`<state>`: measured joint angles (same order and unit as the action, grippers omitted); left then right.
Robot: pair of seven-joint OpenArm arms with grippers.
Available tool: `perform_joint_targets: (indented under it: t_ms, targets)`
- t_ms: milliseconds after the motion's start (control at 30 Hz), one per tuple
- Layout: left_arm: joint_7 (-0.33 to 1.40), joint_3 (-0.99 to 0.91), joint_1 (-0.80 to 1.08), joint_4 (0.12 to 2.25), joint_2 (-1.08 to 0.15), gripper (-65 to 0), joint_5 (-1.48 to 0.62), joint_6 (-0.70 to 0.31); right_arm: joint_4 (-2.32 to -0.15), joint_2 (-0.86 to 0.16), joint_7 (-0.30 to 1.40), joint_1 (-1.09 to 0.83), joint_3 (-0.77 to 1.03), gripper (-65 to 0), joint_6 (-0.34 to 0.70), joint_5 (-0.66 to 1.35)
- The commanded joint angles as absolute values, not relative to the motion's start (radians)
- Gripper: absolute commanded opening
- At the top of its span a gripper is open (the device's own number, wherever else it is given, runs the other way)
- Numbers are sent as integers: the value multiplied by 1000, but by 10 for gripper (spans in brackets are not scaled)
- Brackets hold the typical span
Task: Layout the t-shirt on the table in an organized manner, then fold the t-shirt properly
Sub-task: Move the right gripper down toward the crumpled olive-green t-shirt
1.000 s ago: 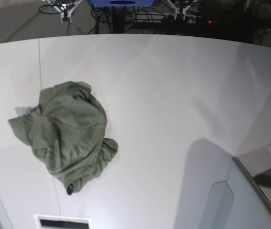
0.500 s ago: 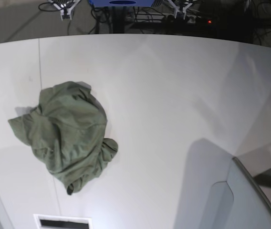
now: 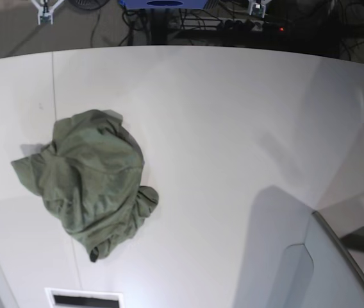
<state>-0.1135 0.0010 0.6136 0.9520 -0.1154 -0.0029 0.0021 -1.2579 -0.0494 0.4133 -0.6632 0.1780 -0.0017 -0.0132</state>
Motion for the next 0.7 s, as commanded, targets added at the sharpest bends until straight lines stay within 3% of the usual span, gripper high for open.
perform_joint_targets:
  t_ms: [0,300,500,567,667]
  targets:
    - [-128,1,642,1009,-119,-650,-5,7,-1320,-54,409,-685,182,-647,2,-12]
    - [-124,-1,814,1520,-153,-650,-7,7,-1712,-62,466,-727,182,-645,7,-12]
    - [-119,12,773,1745,-145,-650,-7,5,-1923,-79,466,-639,176,-642,15,-7]
    - [-67,12,723,1771,-143,-650,-7,5,-1929,-87,469,-582,173,-641,67,-7]
    - [87,8,630,1797,-143,-650,-7,5,-1926,-85,584,-435,171,-639,236,-10]
